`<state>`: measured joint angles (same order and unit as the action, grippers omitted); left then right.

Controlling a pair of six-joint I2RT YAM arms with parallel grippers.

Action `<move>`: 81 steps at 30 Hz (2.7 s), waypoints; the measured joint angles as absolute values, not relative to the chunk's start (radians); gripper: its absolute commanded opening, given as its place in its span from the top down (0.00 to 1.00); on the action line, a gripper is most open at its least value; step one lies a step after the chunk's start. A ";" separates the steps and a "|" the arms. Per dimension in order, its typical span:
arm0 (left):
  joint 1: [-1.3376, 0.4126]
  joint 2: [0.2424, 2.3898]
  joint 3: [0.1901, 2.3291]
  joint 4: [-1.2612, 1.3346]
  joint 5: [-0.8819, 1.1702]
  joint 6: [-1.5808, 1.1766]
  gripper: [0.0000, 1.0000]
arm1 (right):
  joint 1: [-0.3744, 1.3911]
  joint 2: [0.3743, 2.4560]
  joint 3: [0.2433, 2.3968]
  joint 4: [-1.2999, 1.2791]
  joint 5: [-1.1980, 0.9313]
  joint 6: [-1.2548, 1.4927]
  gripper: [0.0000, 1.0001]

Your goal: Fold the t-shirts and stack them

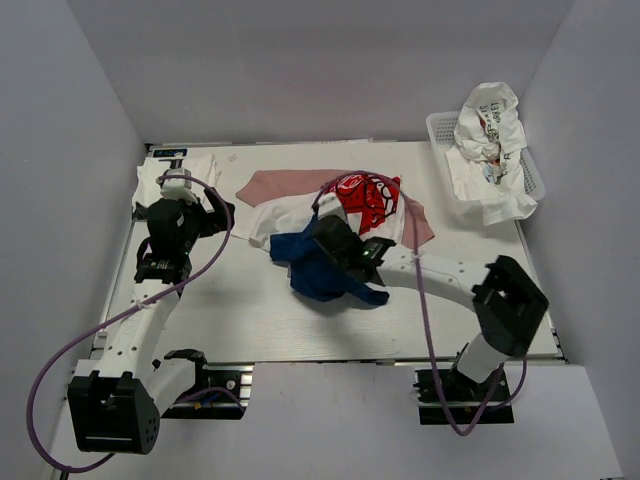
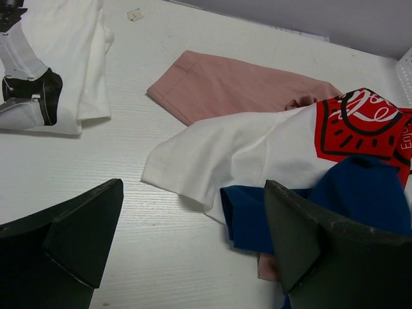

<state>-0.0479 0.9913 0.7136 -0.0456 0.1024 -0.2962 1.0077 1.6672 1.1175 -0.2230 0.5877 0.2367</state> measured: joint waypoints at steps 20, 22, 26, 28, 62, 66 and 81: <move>-0.048 0.995 0.725 -0.059 0.073 -0.296 0.00 | 0.249 1.723 1.844 0.006 0.798 0.051 1.00; -0.048 1.001 0.730 -0.060 0.069 -0.296 0.00 | 0.183 1.790 1.877 -0.030 0.756 0.053 1.00; -0.048 1.010 0.732 -0.061 0.066 -0.296 0.00 | 0.091 1.945 1.921 -0.128 0.656 0.070 0.10; -0.048 1.011 0.732 -0.063 0.066 -0.296 0.00 | 0.065 2.032 1.967 -0.209 0.591 0.074 0.10; -0.048 1.060 0.764 -0.098 0.086 -0.288 0.00 | 0.564 1.851 1.449 -0.234 0.355 0.165 1.00; -0.048 1.060 0.764 -0.098 0.086 -0.288 0.00 | 0.531 1.715 1.545 -0.229 0.432 0.165 1.00; -0.048 1.109 0.781 -0.109 0.077 -0.287 0.00 | 0.080 1.824 2.129 -0.130 0.810 0.083 1.00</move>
